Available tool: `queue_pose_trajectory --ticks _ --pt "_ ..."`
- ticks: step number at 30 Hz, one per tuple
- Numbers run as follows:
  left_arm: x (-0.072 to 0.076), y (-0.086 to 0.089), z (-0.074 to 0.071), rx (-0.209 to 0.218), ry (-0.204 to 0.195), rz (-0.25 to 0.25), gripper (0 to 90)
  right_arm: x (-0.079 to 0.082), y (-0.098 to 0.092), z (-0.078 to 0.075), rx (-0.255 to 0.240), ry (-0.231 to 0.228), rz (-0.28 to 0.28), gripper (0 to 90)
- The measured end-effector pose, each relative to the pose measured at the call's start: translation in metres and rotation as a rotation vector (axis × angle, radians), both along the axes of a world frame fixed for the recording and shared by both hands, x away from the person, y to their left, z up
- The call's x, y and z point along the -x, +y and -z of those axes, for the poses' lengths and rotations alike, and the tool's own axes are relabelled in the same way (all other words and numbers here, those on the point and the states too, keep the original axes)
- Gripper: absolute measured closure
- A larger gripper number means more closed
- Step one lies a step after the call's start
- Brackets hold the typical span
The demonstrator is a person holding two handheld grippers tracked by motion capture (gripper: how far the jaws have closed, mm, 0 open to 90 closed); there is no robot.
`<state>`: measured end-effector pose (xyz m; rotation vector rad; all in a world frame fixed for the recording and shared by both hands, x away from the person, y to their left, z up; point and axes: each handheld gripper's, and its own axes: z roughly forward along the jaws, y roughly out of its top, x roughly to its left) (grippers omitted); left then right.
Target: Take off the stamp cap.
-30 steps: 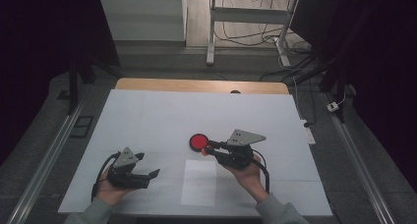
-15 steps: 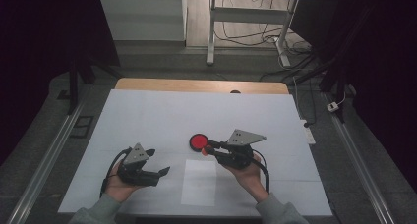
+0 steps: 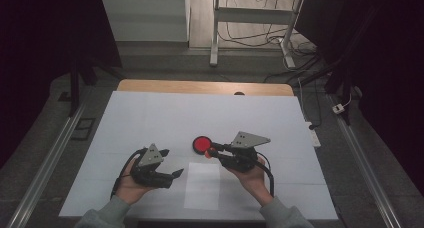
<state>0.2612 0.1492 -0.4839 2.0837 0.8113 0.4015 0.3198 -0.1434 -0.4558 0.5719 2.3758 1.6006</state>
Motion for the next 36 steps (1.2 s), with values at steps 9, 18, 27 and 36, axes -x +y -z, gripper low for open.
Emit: queue_pose_trajectory --ticks 9,18,27,36 --pt "-0.007 -0.015 -0.004 -0.01 -0.003 0.027 19.4 0.0 0.0 0.0 -0.002 0.001 0.001 72.7" --pt "-0.013 -0.033 -0.007 -0.017 -0.006 0.062 19.8 -0.001 0.0 0.001 0.001 0.004 0.001 72.7" --pt "-0.018 -0.046 -0.008 -0.026 -0.006 0.084 20.5 -0.001 0.001 0.001 0.002 0.006 0.002 72.7" --pt "-0.021 -0.055 -0.009 -0.027 -0.006 0.1 21.3 -0.001 0.001 0.002 0.001 0.004 0.0 72.7"
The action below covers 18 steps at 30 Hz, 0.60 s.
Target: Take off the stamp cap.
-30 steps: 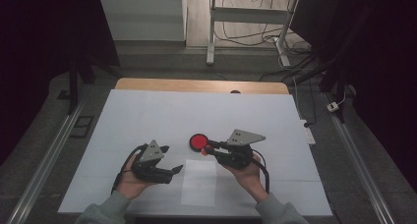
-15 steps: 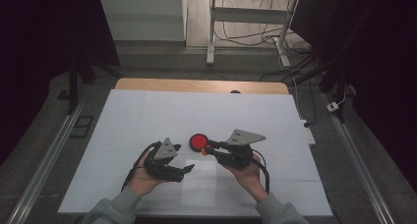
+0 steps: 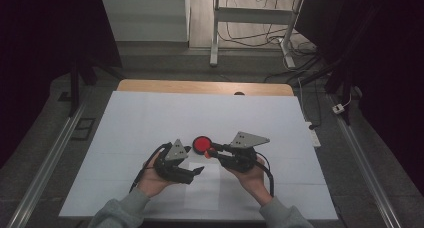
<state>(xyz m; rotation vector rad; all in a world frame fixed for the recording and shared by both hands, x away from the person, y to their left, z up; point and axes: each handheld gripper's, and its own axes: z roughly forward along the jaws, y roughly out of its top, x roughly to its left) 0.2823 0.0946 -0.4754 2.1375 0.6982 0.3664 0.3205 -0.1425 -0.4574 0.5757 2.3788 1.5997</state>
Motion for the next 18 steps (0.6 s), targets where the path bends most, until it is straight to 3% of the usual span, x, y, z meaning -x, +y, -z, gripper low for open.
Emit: queue_pose_trajectory --ticks 18 --pt "-0.005 -0.016 -0.001 -0.012 -0.018 0.018 22.5 0.0 0.0 0.0 -0.005 0.002 -0.002 72.7"
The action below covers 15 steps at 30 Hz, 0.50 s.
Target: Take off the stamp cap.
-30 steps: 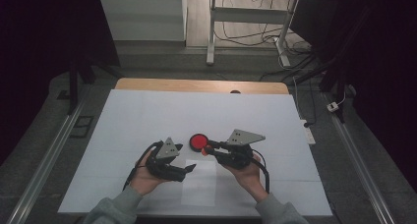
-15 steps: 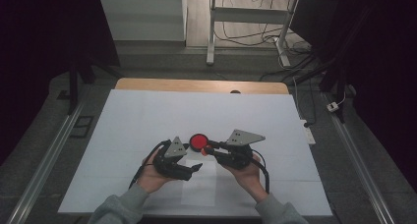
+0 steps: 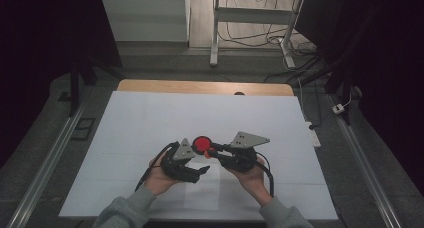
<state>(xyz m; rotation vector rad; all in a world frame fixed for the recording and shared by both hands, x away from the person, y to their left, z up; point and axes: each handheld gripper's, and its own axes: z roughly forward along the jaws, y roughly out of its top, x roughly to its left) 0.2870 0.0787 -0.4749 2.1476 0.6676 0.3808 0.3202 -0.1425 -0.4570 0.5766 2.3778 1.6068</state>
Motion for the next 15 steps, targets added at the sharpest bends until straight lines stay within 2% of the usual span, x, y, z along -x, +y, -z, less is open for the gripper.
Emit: queue_pose_trajectory --ticks 15 --pt "-0.0039 -0.01 0.0025 -0.019 -0.025 -0.005 26.6 -0.0004 0.0 0.0008 0.003 0.002 0.001 72.7"
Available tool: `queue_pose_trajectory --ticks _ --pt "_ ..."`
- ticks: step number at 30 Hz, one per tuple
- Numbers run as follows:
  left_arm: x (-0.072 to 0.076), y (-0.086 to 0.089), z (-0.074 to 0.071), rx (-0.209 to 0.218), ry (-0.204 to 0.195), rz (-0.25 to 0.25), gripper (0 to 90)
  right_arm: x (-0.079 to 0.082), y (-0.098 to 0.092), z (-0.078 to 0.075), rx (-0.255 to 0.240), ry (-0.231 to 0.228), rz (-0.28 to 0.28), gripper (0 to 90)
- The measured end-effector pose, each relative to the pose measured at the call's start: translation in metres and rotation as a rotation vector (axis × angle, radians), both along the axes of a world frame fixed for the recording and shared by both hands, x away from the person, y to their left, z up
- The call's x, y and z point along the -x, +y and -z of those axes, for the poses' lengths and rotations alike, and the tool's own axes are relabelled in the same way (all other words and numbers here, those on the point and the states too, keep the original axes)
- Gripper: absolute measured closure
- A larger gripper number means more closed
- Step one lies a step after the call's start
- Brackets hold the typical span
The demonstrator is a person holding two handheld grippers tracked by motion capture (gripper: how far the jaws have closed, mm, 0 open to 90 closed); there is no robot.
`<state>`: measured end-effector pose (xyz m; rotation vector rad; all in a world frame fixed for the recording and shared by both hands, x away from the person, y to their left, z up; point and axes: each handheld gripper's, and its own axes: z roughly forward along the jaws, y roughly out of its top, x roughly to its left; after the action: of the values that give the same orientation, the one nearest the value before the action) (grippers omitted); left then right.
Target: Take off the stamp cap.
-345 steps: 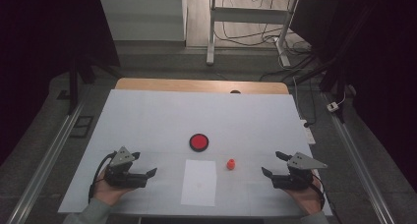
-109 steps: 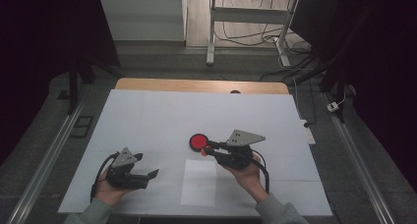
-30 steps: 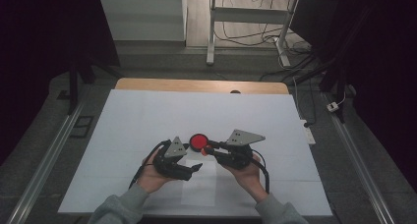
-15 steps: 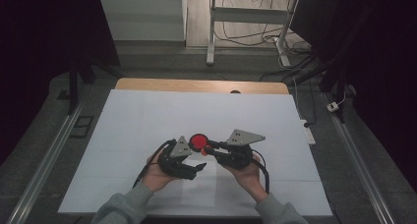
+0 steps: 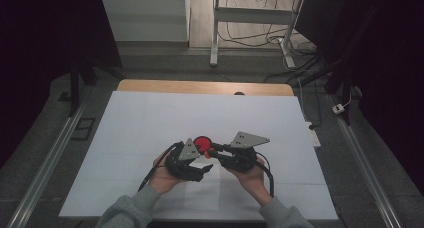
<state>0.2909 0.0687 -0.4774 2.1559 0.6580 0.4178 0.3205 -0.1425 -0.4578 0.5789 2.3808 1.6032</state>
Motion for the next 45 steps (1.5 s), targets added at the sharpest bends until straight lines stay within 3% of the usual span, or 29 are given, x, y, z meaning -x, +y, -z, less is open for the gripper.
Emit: queue_pose_trajectory --ticks 8,12,45 --pt "-0.0034 -0.0036 0.0026 0.002 -0.013 -0.005 32.1 -0.0006 0.0001 0.0009 0.0 0.001 -0.002 72.8" --pt "-0.0051 -0.0047 0.0031 0.008 -0.015 0.005 39.4 -0.001 -0.0004 0.0012 -0.001 0.003 0.0 72.8" --pt "-0.0069 -0.0096 0.0055 -0.034 -0.054 0.02 59.8 -0.0018 -0.0014 0.0022 -0.005 0.01 0.0 72.7"
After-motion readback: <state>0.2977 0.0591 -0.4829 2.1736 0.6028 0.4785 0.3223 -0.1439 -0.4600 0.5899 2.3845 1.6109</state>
